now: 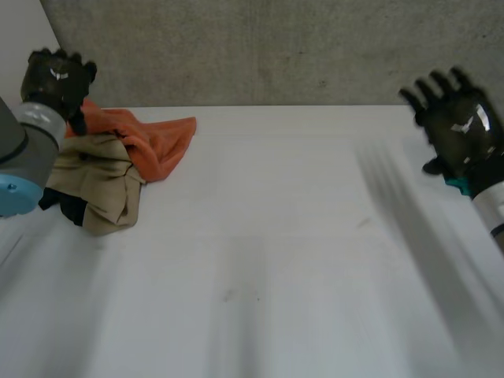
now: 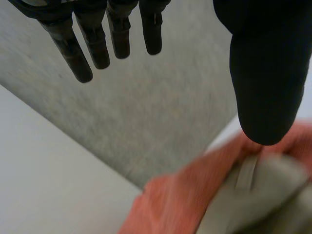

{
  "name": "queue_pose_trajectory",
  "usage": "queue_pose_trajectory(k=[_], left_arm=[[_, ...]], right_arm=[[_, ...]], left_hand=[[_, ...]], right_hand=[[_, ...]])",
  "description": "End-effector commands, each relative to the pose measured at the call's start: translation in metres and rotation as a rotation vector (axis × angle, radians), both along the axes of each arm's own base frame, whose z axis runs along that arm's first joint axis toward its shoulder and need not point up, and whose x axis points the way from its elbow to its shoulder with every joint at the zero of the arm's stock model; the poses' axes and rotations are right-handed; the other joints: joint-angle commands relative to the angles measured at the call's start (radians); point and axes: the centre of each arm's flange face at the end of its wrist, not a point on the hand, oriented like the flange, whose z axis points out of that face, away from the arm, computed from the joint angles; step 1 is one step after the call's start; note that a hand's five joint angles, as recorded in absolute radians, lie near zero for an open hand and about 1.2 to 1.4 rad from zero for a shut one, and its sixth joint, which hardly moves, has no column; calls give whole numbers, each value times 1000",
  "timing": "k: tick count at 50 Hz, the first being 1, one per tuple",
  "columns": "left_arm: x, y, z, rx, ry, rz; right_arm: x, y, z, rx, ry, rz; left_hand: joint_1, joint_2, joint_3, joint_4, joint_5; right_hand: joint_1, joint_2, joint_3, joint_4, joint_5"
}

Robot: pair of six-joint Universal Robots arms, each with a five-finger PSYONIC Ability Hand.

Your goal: Fold the laundry.

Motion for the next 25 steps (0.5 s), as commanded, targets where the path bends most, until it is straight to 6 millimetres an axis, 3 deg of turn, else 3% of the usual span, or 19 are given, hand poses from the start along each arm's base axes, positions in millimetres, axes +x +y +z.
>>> queue_pose_trajectory(k=[1, 6, 11, 25], left_arm=[[22, -51, -50, -6, -60, -89], [27, -65, -60, -6, -23, -93], [30, -71, -59, 0, 63, -108], [41, -86, -78, 30, 134, -141]], right_arm=[[0, 12, -32, 140, 63, -24], [-2, 13, -41, 194, 67, -34], [-2, 13, -43, 202, 67, -35], [-3, 15, -50, 227, 66, -43]], left_hand=[[179, 188, 189, 184, 183], [363, 372, 374, 368, 368], [733, 742, 744, 738, 737], [824, 833, 835, 829, 828]], right_hand=[[-52, -42, -42, -43, -48], [-52, -42, -42, -43, -48], [-52, -42, -42, -43, -48], [-52, -42, -42, -43, -48]])
